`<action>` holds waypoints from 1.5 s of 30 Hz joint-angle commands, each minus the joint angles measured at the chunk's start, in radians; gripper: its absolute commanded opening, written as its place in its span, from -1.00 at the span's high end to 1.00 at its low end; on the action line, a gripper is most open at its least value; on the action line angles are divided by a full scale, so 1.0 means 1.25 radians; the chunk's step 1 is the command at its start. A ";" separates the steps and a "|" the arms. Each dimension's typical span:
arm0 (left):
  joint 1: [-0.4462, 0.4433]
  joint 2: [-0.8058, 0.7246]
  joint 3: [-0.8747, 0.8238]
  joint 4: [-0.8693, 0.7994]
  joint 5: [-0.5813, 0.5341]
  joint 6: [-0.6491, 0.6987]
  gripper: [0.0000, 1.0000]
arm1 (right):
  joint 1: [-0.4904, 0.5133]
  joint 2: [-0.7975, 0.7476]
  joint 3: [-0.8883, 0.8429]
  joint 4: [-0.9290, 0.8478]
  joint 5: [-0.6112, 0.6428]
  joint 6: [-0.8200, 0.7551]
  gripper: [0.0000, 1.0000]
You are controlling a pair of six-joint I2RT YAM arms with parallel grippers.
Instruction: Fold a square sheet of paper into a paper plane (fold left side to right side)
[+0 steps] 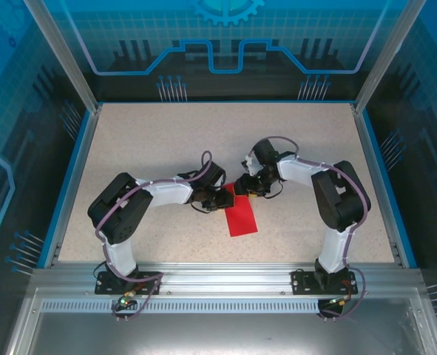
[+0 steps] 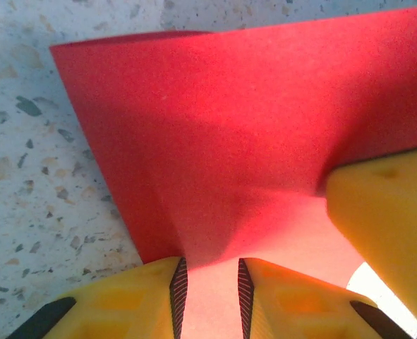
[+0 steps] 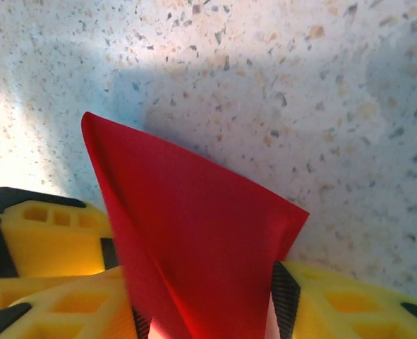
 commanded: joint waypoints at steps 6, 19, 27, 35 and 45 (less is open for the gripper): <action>-0.004 0.002 -0.012 -0.017 -0.011 -0.007 0.39 | 0.005 -0.057 -0.038 -0.004 -0.038 0.008 0.00; -0.004 0.001 -0.007 -0.018 -0.010 -0.007 0.39 | -0.003 -0.031 0.034 -0.046 -0.022 -0.030 -0.10; -0.004 0.000 -0.009 -0.016 -0.009 -0.005 0.39 | -0.015 -0.049 -0.007 -0.053 -0.030 -0.038 -0.14; -0.004 -0.014 -0.017 0.015 0.013 -0.008 0.38 | -0.024 -0.047 -0.069 -0.047 -0.042 -0.039 -0.10; -0.004 -0.140 -0.008 -0.001 0.017 0.066 0.12 | -0.051 -0.061 -0.107 -0.003 -0.120 0.006 0.30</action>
